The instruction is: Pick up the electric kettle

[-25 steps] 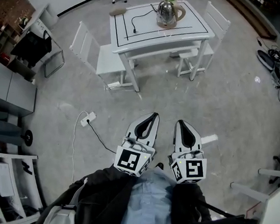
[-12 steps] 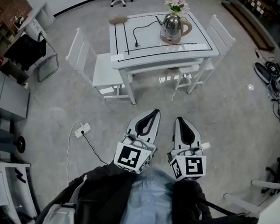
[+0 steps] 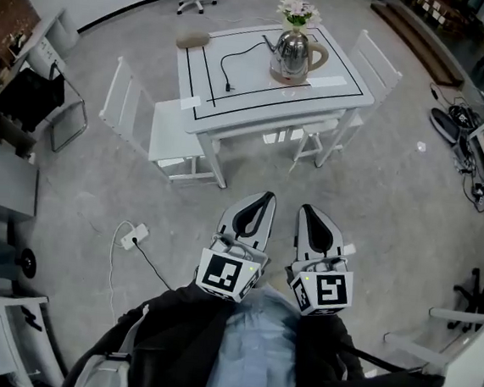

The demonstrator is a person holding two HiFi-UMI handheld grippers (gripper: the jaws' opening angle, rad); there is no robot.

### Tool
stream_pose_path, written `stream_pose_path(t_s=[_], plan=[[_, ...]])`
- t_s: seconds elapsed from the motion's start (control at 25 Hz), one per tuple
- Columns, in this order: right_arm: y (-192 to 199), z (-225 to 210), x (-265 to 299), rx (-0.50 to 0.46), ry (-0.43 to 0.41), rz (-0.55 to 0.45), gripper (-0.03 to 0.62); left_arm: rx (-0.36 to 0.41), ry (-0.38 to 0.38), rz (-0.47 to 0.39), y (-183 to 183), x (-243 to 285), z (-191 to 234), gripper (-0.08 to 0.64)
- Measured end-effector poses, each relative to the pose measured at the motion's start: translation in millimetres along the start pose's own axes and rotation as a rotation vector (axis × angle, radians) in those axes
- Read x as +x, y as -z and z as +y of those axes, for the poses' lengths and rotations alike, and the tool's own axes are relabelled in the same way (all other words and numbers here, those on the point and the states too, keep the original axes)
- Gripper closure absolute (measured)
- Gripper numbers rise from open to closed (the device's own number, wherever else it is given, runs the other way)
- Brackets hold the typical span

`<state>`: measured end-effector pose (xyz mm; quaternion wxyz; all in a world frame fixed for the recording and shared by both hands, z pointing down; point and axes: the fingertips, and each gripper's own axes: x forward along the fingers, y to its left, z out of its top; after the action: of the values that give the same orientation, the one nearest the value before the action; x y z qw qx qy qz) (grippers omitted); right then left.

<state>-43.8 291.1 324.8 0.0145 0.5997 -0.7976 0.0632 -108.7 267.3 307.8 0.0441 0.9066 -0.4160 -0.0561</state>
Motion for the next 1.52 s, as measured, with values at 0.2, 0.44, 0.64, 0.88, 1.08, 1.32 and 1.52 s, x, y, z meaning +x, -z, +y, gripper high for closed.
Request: stream_pose_path(t_s=[0.2,0.44,0.64,0.88,1.08,1.32,1.52], plan=[[10,-10,13,0.021,0.013,0.021,0.574,-0.010,-0.003,0.036,14,11,8,0.552],[15,-25,34,0.038,-0.004,0.028,0.574,-0.001,-0.016,0.066,22,34,16,0.552],[18,-50,55,0.055,-0.024,0.034,0.574,0.007,-0.025,0.098,31,64,19,0.552],[22,-89,84,0.097,-0.025,0.054,0.574,0.015,-0.030,0.150,45,111,21,0.552],[15,-132,116,0.115,-0.028,0.041,0.574,0.039,-0.036,0.158,45,163,24,0.552],[-13,-180,147,0.114,-0.041,-0.006,0.574,0.081,-0.044,0.128,29,221,21,0.552],[-29,-208,165,0.095,-0.078,-0.045,0.575,0.109,-0.060,0.098,16,254,17,0.552]])
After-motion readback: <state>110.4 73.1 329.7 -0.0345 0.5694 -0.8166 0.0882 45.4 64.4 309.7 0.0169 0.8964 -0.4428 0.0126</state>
